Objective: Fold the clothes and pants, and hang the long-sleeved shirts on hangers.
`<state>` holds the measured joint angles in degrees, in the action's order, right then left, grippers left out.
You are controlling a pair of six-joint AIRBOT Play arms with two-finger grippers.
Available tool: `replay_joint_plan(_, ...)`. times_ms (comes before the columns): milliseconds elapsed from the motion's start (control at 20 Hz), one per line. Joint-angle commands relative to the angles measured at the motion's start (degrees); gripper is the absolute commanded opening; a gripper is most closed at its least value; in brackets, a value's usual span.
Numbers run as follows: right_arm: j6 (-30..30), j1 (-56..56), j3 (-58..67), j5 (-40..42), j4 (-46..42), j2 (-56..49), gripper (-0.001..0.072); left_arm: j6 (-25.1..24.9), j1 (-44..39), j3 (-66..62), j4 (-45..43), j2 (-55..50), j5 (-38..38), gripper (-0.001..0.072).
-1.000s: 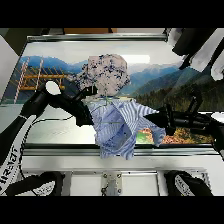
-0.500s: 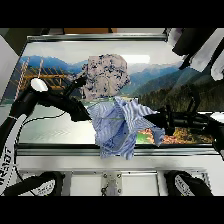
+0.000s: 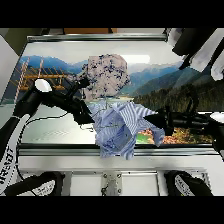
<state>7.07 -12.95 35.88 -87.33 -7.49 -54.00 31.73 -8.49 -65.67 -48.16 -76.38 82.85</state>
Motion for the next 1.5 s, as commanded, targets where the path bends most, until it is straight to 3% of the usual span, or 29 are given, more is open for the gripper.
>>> replay_joint_plan(0,0.0,0.0,0.0,-0.1,0.2,0.0,0.0005,-0.2,2.2,0.0,-0.1,-0.2,-1.9,0.0720)
replay_joint_plan(100,0.0,0.0,0.0,-0.1,0.2,0.0,0.0005,-0.1,4.0,0.0,-0.1,-0.1,-1.4,0.0720)
replay_joint_plan(150,0.0,-0.1,0.1,0.0,0.2,0.0,0.0005,0.3,7.0,0.0,0.0,2.0,-1.6,0.0678)
replay_joint_plan(250,0.0,-0.2,0.2,0.1,0.2,0.0,0.0005,3.6,11.6,0.0,-0.2,6.3,-2.9,0.0678)
replay_joint_plan(450,0.5,-0.2,2.3,2.0,0.7,0.0,0.0005,22.4,20.4,2.0,-0.3,14.7,-4.0,0.0673)
replay_joint_plan(550,0.4,-0.2,2.7,2.7,3.5,0.0,0.0005,27.2,20.7,8.5,-0.3,18.9,-5.5,0.0673)
replay_joint_plan(600,0.4,-0.2,2.7,3.7,4.7,0.1,0.0005,29.4,19.9,12.4,-0.3,20.9,-6.8,0.0673)
replay_joint_plan(750,0.4,-0.2,2.8,6.1,5.7,0.5,0.0005,42.3,14.7,25.2,-0.3,26.6,-13.1,0.0673)
replay_joint_plan(900,0.2,-0.2,2.8,7.9,5.8,1.9,0.0005,52.5,5.4,34.2,-0.3,29.5,-19.7,0.0673)
replay_joint_plan(1200,0.2,-0.2,2.8,8.0,5.8,3.6,0.0005,69.8,-11.7,40.9,-0.1,26.5,-32.7,0.0673)
replay_joint_plan(1450,0.3,-0.2,2.8,8.0,5.8,4.2,0.0006,70.3,-17.3,38.8,4.8,18.9,-36.7,0.0671)
